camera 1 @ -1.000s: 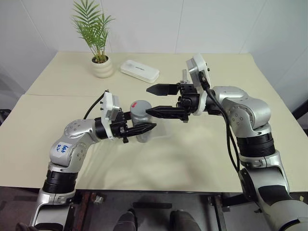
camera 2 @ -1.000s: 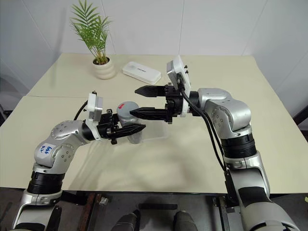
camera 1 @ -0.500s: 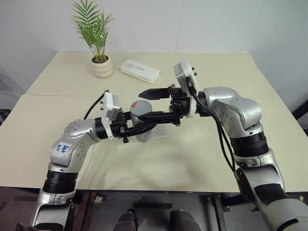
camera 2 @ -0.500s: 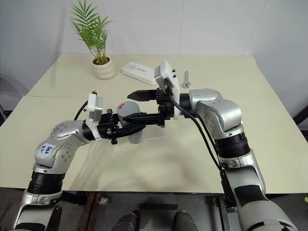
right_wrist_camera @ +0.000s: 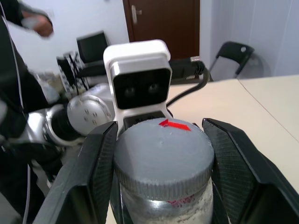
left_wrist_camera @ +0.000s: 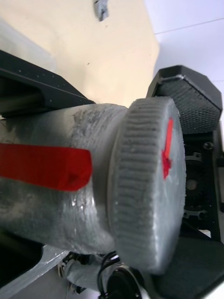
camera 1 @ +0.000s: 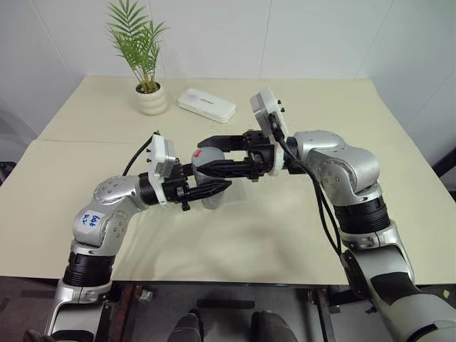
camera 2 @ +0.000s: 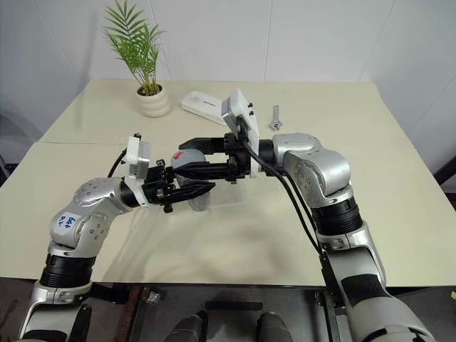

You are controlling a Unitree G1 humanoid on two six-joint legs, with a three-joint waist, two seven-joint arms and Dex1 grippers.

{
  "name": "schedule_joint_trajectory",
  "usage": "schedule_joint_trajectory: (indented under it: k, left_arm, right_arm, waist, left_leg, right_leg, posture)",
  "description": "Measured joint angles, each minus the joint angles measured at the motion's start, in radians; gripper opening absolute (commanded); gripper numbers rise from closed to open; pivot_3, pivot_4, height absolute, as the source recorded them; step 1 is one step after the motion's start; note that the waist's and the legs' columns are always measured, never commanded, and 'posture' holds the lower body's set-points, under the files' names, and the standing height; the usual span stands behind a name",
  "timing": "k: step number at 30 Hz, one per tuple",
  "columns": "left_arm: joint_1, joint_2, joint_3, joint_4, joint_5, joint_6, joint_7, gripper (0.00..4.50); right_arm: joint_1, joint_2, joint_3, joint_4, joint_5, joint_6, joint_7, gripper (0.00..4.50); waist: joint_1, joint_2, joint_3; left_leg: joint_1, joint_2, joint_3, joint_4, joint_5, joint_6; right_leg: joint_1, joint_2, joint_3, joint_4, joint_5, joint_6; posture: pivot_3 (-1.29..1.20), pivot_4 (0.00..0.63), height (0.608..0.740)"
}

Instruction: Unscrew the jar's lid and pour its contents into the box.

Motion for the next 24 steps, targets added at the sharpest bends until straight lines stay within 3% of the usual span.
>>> schedule_joint_trajectory:
  k: [4, 7, 11, 15, 24]
  left_arm:
    - [0.03, 0.003, -0.001, -0.006, 0.0, 0.007, 0.001, 2.01]
    - [0.05, 0.011, -0.001, -0.008, 0.0, 0.014, 0.002, 2.01]
    - [0.092, 0.028, 0.022, -0.017, -0.005, 0.025, 0.014, 2.01]
    - [0.097, 0.029, 0.048, -0.017, -0.013, 0.029, 0.03, 2.01]
    - [-0.02, 0.005, 0.059, 0.043, -0.03, 0.045, 0.043, 2.01]
  right_arm:
    - [-0.02, 0.03, -0.155, -0.015, 0.171, 0.092, -0.08, 2.54]
    - [-0.004, -0.011, -0.212, -0.025, 0.18, 0.091, -0.138, 2.54]
    - [0.199, -0.123, -0.196, -0.034, -0.047, -0.134, -0.192, 2.54]
    - [0.375, -0.161, -0.187, 0.108, -0.246, -0.408, -0.244, 2.54]
    - [0.446, -0.141, -0.18, 0.5, -0.442, -0.793, -0.294, 2.54]
  waist:
    - [0.001, 0.0, 0.0]
    - [0.002, 0.0, 0.0]
    - [0.004, -0.001, 0.0]
    - [0.0, -0.001, 0.0]
    - [0.0, 0.0, 0.0]
  left_leg:
    - [0.0, 0.0, 0.0, 0.0, 0.0, 0.0]
    - [0.0, 0.0, 0.0, 0.0, 0.0, 0.0]
    - [-0.001, -0.001, 0.001, -0.001, 0.0, 0.0]
    - [0.0, -0.001, 0.002, -0.001, 0.0, 0.001]
    - [0.002, -0.001, 0.003, 0.001, 0.0, 0.001]
  right_leg:
    - [0.0, 0.0, 0.0, 0.0, 0.0, 0.0]
    - [0.0, 0.0, 0.0, 0.0, 0.0, 0.0]
    - [0.001, -0.001, 0.0, -0.003, 0.0, 0.0]
    - [0.001, -0.001, 0.001, -0.005, 0.001, 0.001]
    - [0.002, 0.0, 0.003, -0.001, 0.001, 0.002]
  posture:
    - [0.0, 0.15, 0.74]
    - [0.0, 0.15, 0.74]
    - [0.0, 0.15, 0.74]
    - [0.0, 0.15, 0.74]
    - [0.0, 0.15, 0.74]
